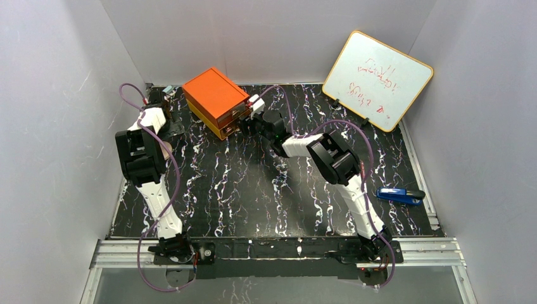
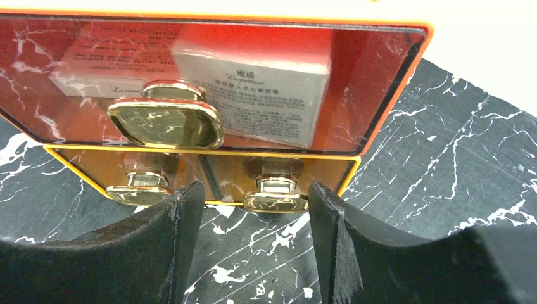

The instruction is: Organize the makeup

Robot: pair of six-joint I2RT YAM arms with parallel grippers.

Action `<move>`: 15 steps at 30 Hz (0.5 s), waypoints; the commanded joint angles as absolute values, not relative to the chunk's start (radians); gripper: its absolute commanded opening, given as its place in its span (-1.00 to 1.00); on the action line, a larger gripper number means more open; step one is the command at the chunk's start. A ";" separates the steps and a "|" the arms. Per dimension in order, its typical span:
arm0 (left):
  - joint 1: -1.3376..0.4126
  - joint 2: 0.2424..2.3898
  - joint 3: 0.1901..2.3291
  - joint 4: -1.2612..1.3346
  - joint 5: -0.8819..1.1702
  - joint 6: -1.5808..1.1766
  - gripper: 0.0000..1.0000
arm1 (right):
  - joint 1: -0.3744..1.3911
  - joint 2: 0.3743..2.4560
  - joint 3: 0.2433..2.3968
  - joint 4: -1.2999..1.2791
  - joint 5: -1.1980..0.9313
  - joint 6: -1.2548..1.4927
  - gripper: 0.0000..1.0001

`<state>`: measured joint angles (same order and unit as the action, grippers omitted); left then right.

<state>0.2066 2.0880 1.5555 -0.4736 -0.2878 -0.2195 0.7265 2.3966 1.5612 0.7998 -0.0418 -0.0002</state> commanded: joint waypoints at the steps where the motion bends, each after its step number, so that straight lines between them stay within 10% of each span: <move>1: 0.210 2.087 1.586 -0.507 -0.291 -0.215 0.92 | 0.724 2.432 1.575 0.831 -0.020 0.002 0.37; 15: 0.212 2.074 1.578 -0.507 -0.281 -0.213 0.91 | 0.719 2.463 1.618 0.828 -0.018 -0.033 0.35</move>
<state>0.2066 2.0892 1.5589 -0.4778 -0.2863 -0.2195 0.7238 2.4550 1.5650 0.7891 -0.0265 -0.0116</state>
